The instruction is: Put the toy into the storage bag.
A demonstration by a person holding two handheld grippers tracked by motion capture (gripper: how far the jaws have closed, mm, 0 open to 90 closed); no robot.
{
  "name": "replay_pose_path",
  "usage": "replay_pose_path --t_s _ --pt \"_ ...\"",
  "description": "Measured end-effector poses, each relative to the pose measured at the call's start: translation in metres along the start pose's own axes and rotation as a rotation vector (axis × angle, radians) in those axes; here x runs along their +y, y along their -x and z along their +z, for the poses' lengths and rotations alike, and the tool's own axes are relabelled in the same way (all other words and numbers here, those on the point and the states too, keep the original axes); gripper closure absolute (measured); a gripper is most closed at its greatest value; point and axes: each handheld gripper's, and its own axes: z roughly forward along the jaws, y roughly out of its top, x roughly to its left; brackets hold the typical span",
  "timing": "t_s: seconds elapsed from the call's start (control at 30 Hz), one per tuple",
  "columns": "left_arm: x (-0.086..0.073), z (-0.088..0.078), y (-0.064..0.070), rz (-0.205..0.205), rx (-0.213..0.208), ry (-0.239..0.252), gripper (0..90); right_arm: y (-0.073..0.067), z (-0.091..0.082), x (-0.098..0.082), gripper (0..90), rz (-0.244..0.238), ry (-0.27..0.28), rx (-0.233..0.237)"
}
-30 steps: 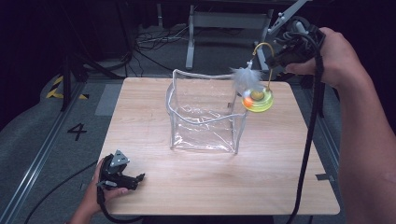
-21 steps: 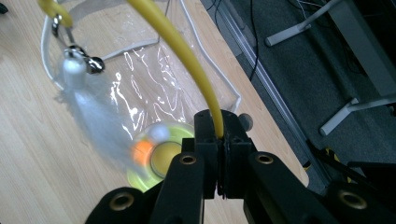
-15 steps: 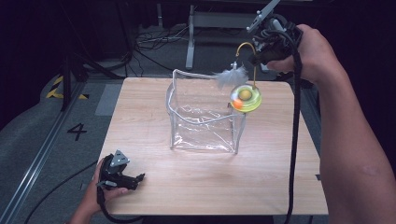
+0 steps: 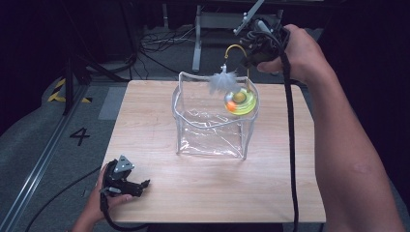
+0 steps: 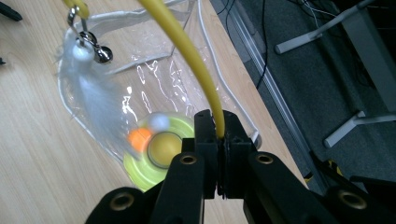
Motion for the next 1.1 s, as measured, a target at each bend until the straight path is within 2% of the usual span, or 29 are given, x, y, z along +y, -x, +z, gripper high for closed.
replay_pose_path --t_s 0.33,0.47,0.73,1.1 --pt "0.000 0.000 0.000 -0.002 -0.003 -0.004 0.4 0.003 0.013 0.000 88.2 0.015 0.024 0.018" --pt "0.000 0.000 0.000 -0.002 -0.005 -0.004 0.3 0.004 0.028 -0.003 88.1 0.018 0.004 0.018" --pt "0.000 0.000 0.000 -0.002 -0.006 -0.003 0.3 0.004 0.045 -0.009 88.1 0.024 0.001 0.042" --pt "0.000 0.000 0.000 -0.002 -0.007 -0.005 0.3 -0.001 0.076 -0.028 88.0 0.026 -0.034 0.079"
